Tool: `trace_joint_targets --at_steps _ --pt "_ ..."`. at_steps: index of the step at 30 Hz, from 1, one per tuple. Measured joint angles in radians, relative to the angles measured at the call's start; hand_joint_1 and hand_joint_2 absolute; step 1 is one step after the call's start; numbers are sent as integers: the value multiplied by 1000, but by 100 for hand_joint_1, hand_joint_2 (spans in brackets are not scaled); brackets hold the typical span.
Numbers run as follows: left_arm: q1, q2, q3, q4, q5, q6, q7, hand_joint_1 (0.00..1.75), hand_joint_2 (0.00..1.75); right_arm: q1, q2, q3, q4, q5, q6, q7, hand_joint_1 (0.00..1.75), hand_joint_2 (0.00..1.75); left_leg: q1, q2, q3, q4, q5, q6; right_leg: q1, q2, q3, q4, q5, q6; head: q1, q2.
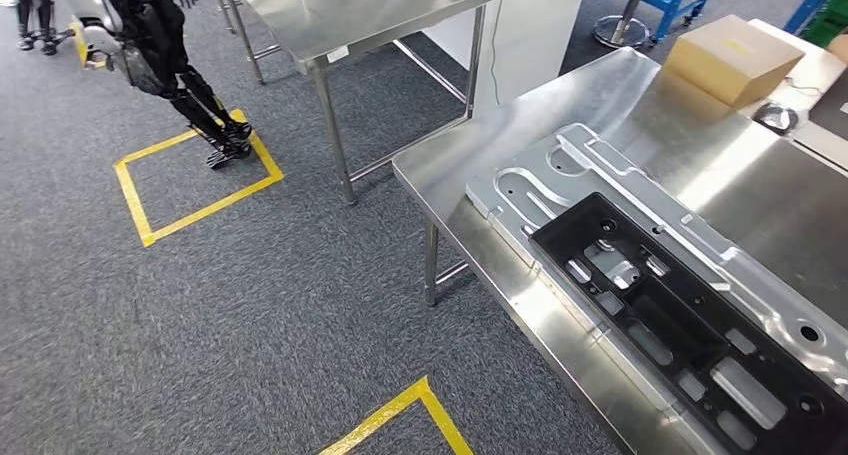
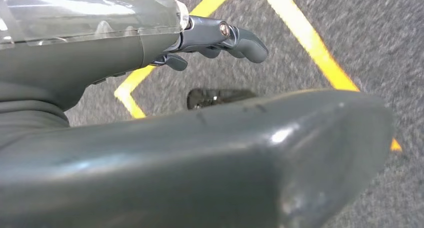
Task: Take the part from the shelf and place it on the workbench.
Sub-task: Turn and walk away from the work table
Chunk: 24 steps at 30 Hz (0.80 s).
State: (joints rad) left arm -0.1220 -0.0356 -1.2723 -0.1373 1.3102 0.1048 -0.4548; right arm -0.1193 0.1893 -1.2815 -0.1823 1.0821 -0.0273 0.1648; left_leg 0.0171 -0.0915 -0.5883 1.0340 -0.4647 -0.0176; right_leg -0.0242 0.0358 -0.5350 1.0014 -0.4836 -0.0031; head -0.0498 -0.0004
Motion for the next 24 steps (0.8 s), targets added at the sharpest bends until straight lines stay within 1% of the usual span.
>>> trace_joint_targets --at_steps 1,2,3,4,5,6,7,8,9,10,11,12,13,14,15,16,17,18,19,20,21,22,23,24 --pt "0 0 0 0 0 0 0 0 0 1 0 0 0 0 1 0 0 0 -1 25 -21 44 -25 -2 0 -14 2 -4 1 -6 0 0" --pt "0 0 0 0 2 0 -1 0 0 2 0 0 0 2 3 0 0 0 -2 54 -51 107 -58 -4 4 -28 3 -5 0 -11 0 0" --pt "-1 0 -1 0 4 0 -1 0 0 3 0 1 0 4 5 1 0 0 -2 69 -84 178 -91 -5 8 -42 3 -5 -1 -14 0 0" --pt "0 0 -1 0 6 0 -2 0 0 4 0 2 0 7 7 2 0 0 -1 77 -111 235 -111 -7 11 -56 4 -5 -3 -17 0 0" --pt "3 -1 -1 0 10 0 -3 0 0 4 0 3 0 11 9 4 0 0 -1 81 -121 260 -114 -7 14 -69 5 -4 -5 -18 0 0" --pt "6 -1 -1 0 13 0 -5 0 0 4 0 6 0 15 10 6 0 0 -1 84 -111 244 -96 -6 15 -81 7 -4 -6 -18 0 0" --pt "9 -1 -1 0 17 0 -6 0 0 3 0 9 0 19 10 8 0 0 -1 92 -80 189 -64 -4 16 -91 10 -4 -9 -17 0 0" --pt "11 0 -1 0 20 0 -8 0 0 3 0 14 0 23 10 11 0 0 -3 110 -40 115 -33 1 18 -101 14 -4 -11 -15 0 0" --pt "11 0 -1 0 24 0 -8 0 0 3 0 18 0 27 10 12 0 0 -9 132 -4 47 -11 8 21 -110 17 -2 -15 -12 0 0" --pt "11 0 -1 0 29 0 -8 0 0 3 0 22 0 31 9 11 0 0 -14 150 19 1 1 15 24 -119 19 -2 -17 -8 0 0" --pt "11 0 -1 0 34 -1 -8 0 0 3 0 25 0 34 8 8 0 0 -19 161 29 -21 2 20 26 -127 21 -1 -19 -3 0 0" --pt "12 1 -1 0 40 -1 -7 0 0 2 0 28 0 37 6 5 0 0 -22 157 28 -24 2 25 27 -136 21 -1 -20 1 0 0" --pt "15 2 -1 0 45 -1 -6 0 0 0 0 32 0 41 5 1 0 0 -21 145 28 -26 4 30 27 -143 23 -2 -22 6 0 0" --pt "19 2 0 0 49 0 -4 0 0 -2 0 36 0 45 5 -2 0 0 -19 136 28 -31 7 34 25 -136 25 1 -27 11 0 0" --pt "21 2 1 0 52 0 -2 0 0 -3 0 40 0 49 6 -5 0 0 -16 126 29 -35 11 40 23 -117 20 17 -42 16 0 0" --pt "22 2 2 0 56 0 -1 0 0 -3 -1 44 0 52 8 -7 0 0 -13 117 30 -40 15 45 21 -91 5 53 -67 21 0 0" --pt "21 2 4 0 59 1 0 0 0 -2 -1 48 0 55 10 -8 0 0 -12 108 29 -41 17 48 18 -63 -21 110 -99 23 0 0" --pt "20 2 6 0 64 2 1 0 0 -1 -1 50 0 59 13 -9 0 0 -12 98 27 -41 18 50 17 -48 -56 180 -133 24 0 0" --pt "20 2 8 0 68 3 0 0 0 0 -1 54 0 63 14 -8 0 0 -12 86 26 -41 18 51 16 -42 -88 244 -155 26 0 0" --pt "21 2 10 0 73 5 -1 0 0 0 -1 57 0 68 16 -6 0 0 -12 74 25 -40 19 51 15 -40 -108 281 -158 27 0 0" --pt "23 2 12 0 78 9 -4 0 0 0 -1 62 0 73 18 -3 0 0 -12 62 26 -39 19 51 13 -39 -111 280 -142 28 0 0" --pt "25 2 13 0 82 12 -8 0 0 0 -1 67 0 76 20 1 0 0 -11 49 27 -37 19 49 10 -36 -95 240 -108 29 0 0" --pt "26 2 16 0 86 15 -13 0 0 -1 -1 71 0 79 20 4 0 0 -11 37 27 -35 18 47 6 -26 -66 173 -67 28 0 0" --pt "26 2 18 0 88 17 -18 0 0 -1 -1 75 0 82 21 6 0 0 -12 25 26 -31 17 42 3 -7 -37 105 -38 28 0 0"
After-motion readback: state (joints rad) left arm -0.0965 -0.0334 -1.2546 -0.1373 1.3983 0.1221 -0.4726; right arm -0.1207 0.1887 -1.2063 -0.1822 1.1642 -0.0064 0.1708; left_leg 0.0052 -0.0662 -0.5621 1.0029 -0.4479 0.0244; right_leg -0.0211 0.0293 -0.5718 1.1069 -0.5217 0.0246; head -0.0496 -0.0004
